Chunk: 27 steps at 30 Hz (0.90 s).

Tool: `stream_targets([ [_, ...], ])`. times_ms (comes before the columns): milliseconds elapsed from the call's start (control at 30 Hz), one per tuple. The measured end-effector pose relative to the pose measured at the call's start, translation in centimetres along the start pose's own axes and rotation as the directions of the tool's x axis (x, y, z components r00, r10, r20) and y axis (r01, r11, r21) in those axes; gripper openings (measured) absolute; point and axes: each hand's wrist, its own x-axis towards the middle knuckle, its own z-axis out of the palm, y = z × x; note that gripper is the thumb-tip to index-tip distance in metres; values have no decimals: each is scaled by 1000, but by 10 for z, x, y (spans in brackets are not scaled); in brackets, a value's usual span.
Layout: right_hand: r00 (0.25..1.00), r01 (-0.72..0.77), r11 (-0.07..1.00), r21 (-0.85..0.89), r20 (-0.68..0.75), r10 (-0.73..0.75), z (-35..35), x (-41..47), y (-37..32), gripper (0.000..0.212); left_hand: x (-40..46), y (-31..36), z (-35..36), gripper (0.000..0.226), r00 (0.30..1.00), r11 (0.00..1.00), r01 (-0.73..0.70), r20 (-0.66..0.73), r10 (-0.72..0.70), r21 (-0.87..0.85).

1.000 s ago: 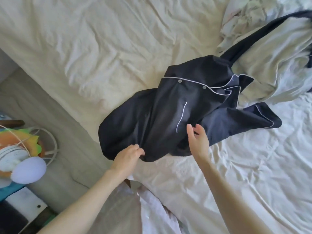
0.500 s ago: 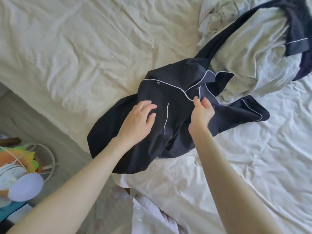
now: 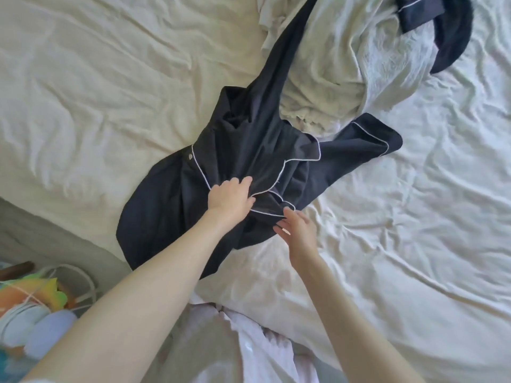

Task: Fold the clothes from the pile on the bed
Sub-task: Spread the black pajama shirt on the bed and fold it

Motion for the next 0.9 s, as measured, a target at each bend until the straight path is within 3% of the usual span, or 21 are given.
stream_targets([
  [100, 1000, 7, 999, -44, -11, -7, -10, 3, 7, 20, -28, -11, 13, 33, 991, 994, 46, -117, -58, -100],
  [167, 994, -106, 978, 181, 26, 103, -18, 2, 14, 21, -50, -20, 17, 33, 997, 973, 49, -41, -60, -226],
  [267, 964, -264, 767, 585, 156, 214, -31, 3, 18, 27, -68, -23, 18, 36, 998, 949, 62, 48, -50, -309],
  [333, 962, -273, 693, 667, 182, 203, -36, 4, 18, 27, -59, -13, 4, 34, 993, 948, 52, -88, -83, -313],
  [400, 967, -255, 692, 675, 183, 178, -37, 6, 17, 20, -38, 3, -11, 31, 962, 956, -66, -274, -15, -284],
  [467, 982, -178, 829, 530, 151, 114, -36, 10, 12, 22, -13, 23, -22, 35, 940, 959, -195, -320, 122, -207],
  [533, 996, -5, 981, 192, 91, -12, -34, 18, 7, 46, 10, 39, -22, 46, 963, 969, -219, -185, 196, -117],
  [600, 986, 167, 966, -196, 17, -167, -30, 25, 2, 52, 26, 44, -15, 57, 988, 989, -146, -41, 146, 7],
  [667, 967, 206, 924, -323, -76, -242, -25, 29, -7, 24, 30, 37, -8, 59, 998, 990, -69, -5, 70, 120],
  [700, 967, 175, 948, -266, -137, -216, -24, 33, -12, 12, 30, 31, -5, 57, 998, 986, -59, -13, 61, 154],
  [800, 974, 34, 997, 71, -225, -17, -29, 42, -20, 15, 25, 12, 4, 59, 996, 985, -91, -9, 93, 145],
  [900, 986, -128, 859, 495, -34, 166, -34, 40, -23, 15, 21, 5, 6, 60, 993, 995, -59, 107, 51, 75],
])
